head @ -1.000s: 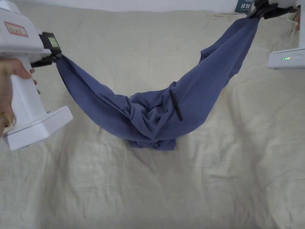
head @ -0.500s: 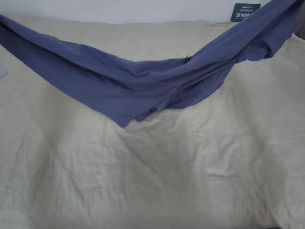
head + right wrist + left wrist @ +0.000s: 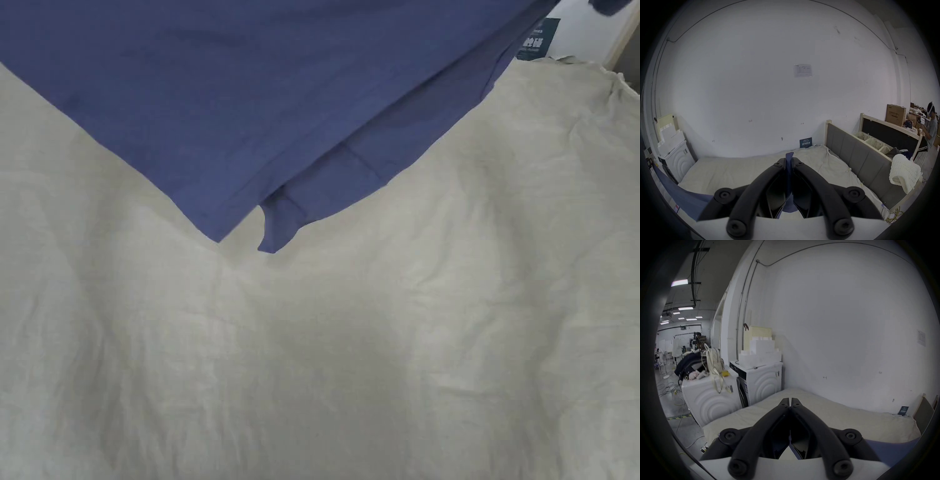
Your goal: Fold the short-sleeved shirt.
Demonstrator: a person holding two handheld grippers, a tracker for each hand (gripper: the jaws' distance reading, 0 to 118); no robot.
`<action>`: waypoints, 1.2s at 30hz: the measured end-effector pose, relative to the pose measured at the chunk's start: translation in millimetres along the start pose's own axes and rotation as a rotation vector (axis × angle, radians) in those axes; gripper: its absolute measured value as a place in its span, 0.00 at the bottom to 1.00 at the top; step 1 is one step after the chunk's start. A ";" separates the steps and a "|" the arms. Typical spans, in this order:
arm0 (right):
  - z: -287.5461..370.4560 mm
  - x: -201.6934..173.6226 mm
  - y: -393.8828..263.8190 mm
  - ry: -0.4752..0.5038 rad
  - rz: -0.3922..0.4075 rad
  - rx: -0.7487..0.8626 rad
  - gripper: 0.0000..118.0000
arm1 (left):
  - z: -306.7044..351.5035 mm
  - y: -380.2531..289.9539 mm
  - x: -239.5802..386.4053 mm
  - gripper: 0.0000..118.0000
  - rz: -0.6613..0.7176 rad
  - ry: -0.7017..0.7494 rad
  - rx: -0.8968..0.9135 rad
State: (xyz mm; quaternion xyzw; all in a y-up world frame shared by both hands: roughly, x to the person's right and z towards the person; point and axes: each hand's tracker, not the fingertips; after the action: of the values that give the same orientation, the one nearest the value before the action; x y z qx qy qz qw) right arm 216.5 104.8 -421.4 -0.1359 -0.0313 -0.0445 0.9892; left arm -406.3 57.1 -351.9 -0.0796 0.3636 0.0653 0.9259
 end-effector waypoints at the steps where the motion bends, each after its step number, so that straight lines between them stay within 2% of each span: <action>1: -5.4 -2.1 6.1 -0.004 -0.002 0.007 0.03 | -4.0 4.9 7.5 0.00 -0.010 0.013 0.007; 6: -48.7 -12.6 30.9 -0.049 0.001 0.022 0.03 | -39.2 17.8 52.7 0.00 -0.084 0.073 0.007; 12: -116.6 -24.9 49.1 -0.128 0.023 0.036 0.03 | -90.8 20.6 115.0 0.00 -0.082 0.071 -0.002; 17: -150.3 -31.0 58.9 -0.159 -0.072 0.156 0.03 | -116.3 26.3 161.0 0.00 -0.037 0.058 0.069; 22: -170.5 -33.8 49.2 -0.162 -0.058 0.187 0.03 | -135.7 11.3 191.6 0.00 -0.036 0.055 0.088; 27: -195.3 -27.3 3.6 -0.139 -0.051 0.094 0.03 | -155.9 -42.4 204.8 0.00 -0.073 0.033 0.007; 31: -217.8 -20.6 -58.9 -0.113 -0.088 -0.044 0.03 | -168.8 -107.3 203.9 0.00 -0.080 0.005 -0.129; 36: -231.6 -16.8 -146.1 -0.093 -0.045 -0.197 0.03 | -167.3 -189.1 192.5 0.00 -0.154 -0.008 -0.259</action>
State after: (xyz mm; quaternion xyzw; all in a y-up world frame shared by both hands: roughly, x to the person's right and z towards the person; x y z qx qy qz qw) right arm 197.2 -96.9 -606.4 -0.2337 -0.0759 -0.0632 0.9673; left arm -343.4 -148.5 -585.5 -0.2260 0.3414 0.0406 0.9115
